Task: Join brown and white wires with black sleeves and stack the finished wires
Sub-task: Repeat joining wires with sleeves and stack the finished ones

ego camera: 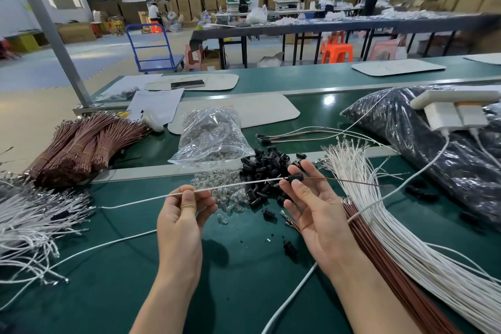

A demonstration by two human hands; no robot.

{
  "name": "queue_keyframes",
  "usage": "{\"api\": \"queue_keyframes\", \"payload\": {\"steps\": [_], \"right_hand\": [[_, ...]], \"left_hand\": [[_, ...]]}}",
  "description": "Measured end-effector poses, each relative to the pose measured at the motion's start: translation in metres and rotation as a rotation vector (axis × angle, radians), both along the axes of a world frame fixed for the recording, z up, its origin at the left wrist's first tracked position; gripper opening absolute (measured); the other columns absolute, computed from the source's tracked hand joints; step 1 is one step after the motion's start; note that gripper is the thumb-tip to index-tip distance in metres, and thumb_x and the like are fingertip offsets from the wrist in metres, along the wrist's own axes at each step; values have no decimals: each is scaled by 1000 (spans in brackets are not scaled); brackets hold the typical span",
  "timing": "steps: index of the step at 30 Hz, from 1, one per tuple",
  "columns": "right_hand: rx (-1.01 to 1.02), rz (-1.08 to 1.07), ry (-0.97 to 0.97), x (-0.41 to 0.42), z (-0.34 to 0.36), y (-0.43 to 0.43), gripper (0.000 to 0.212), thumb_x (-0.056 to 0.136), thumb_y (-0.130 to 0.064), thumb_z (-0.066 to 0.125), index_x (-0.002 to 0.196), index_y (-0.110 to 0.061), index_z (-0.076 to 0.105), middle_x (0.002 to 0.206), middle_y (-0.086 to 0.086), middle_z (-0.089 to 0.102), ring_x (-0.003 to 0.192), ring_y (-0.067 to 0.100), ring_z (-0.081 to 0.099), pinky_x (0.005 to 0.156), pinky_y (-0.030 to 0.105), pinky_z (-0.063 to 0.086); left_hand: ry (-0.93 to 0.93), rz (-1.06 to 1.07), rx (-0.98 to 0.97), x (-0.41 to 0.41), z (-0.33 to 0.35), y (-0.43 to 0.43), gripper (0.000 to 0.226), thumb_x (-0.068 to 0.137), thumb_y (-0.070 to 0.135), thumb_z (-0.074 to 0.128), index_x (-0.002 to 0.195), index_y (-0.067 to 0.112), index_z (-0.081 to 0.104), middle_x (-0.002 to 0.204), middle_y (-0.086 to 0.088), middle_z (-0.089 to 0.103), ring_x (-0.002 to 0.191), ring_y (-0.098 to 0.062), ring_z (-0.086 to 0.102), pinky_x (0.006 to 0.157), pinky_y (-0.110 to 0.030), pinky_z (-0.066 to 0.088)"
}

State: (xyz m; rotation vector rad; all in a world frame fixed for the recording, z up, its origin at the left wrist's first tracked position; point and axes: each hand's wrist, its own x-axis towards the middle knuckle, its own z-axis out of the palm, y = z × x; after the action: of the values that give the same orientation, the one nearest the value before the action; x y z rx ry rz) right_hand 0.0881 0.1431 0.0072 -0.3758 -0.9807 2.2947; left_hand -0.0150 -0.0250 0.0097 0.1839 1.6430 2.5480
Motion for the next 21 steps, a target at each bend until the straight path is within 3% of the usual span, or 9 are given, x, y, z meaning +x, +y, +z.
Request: {"api": "queue_keyframes", "payload": {"steps": [14, 21], "right_hand": [[-54, 19, 15, -2, -3, 0, 47, 80, -3, 67, 123, -20, 66, 119, 4, 73, 94, 19, 74, 60, 24, 58], [-160, 82, 73, -3, -3, -3, 55, 81, -1, 66, 133, -18, 57, 121, 6, 73, 95, 20, 75, 61, 25, 60]], "left_hand": [[-5, -3, -9, 2, -1, 2, 17, 108, 12, 44, 100, 13, 59, 77, 2, 73, 71, -10, 69, 69, -21, 59], [-44, -32, -17, 3, -4, 4, 13, 103, 16, 54, 104, 7, 63, 83, -2, 76, 75, -12, 71, 68, -21, 59]]}}
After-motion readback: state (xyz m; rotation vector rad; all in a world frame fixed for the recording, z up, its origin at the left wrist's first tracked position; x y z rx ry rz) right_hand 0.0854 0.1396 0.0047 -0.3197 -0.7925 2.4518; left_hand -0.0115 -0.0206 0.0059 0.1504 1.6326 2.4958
